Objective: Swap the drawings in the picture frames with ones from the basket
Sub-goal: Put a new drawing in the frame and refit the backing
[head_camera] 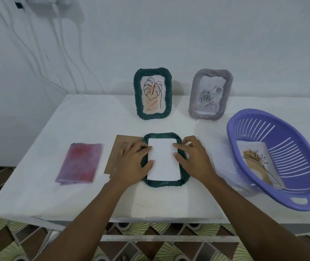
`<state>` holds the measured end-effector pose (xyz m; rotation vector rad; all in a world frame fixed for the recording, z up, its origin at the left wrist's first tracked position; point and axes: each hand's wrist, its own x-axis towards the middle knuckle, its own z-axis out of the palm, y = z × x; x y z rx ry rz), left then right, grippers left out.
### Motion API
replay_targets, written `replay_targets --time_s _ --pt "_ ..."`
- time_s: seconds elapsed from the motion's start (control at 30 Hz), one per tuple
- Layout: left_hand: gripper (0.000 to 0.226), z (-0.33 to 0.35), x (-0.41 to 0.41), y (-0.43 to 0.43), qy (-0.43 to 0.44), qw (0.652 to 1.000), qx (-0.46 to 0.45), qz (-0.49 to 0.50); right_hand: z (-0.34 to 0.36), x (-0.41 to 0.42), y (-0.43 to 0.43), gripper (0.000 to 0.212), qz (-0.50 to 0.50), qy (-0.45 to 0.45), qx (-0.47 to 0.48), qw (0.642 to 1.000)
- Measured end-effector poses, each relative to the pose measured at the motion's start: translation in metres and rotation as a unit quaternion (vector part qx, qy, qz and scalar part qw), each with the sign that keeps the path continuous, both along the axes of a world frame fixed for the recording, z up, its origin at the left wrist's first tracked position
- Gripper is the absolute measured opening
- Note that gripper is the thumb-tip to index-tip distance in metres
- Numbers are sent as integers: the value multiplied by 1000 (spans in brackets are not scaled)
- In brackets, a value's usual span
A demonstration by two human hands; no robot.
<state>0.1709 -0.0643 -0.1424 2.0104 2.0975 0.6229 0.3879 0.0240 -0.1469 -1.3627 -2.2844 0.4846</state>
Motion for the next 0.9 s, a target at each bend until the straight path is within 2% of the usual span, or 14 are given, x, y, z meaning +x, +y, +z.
replay_targets --time_s 0.37,0.9 --pt "67 -2 -6 3 -11 1000 19 -9 -4 4 3 42 21 28 -8 999" --pt "74 -1 -9 7 1 1000 4 -12 -6 1 3 44 -2 38 -11 999"
